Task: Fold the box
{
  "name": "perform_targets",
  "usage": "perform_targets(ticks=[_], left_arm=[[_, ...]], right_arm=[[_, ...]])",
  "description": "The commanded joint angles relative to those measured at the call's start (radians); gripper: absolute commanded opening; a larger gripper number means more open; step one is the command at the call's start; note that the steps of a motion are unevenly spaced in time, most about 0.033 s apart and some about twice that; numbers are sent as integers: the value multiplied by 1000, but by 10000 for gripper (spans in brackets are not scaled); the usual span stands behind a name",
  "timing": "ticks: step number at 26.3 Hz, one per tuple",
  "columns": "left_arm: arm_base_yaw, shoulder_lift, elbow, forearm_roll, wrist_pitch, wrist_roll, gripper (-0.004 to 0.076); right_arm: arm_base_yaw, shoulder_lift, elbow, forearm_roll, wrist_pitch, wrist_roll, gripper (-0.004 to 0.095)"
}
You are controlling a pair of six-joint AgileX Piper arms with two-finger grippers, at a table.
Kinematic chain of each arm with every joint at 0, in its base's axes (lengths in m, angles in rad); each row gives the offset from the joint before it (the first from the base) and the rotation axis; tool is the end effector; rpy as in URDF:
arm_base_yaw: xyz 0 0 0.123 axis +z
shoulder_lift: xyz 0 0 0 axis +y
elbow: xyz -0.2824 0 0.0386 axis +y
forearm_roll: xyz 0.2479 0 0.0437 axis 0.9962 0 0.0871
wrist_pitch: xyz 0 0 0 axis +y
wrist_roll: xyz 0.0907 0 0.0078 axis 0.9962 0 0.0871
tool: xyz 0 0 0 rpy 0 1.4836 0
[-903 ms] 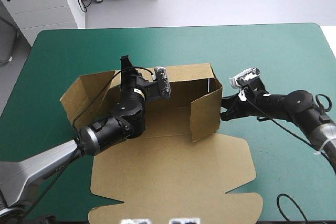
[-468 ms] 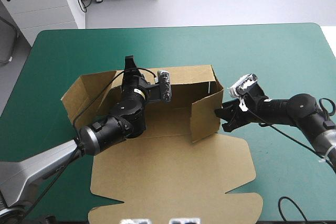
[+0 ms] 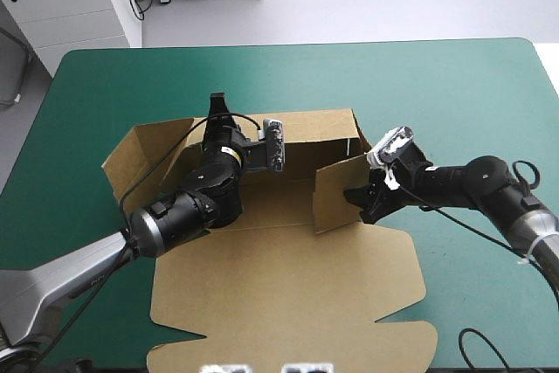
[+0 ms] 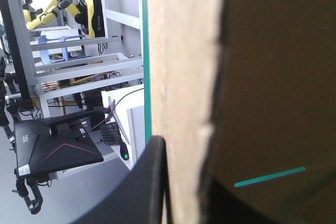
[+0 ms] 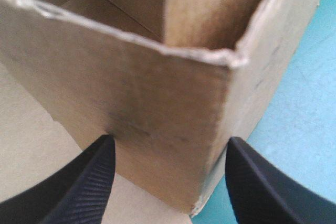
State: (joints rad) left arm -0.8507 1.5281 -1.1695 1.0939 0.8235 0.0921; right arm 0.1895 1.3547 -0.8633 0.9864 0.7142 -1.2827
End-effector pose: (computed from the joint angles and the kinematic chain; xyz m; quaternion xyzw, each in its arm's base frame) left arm 0.2592 -0.2053 0.3146 0.6029 0.6244 0.3473 0.3551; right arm 0.2524 0.0991 0.2713 -0.3695 0.8235 0.2240 0.3676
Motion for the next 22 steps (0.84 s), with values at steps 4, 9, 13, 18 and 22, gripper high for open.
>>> perform_targets(ticks=[4, 9, 13, 18, 22], left_arm=[[-5, -20, -15, -90, -37, 5, -8], [-5, -17, -15, -130, -51, 18, -8], [-5, -2, -15, -180, -53, 48, -8], [-5, 11, -15, -183, -53, 59, -8], [-5, 11, -15, -183, -65, 52, -8]], right_arm=[[107, -2, -25, 48, -204, -24, 573], [137, -2, -25, 48, -263, -13, 570], [139, -2, -25, 50, -279, 10, 517], [139, -2, -25, 45, -279, 24, 321], [139, -2, -25, 45, -245, 28, 30]])
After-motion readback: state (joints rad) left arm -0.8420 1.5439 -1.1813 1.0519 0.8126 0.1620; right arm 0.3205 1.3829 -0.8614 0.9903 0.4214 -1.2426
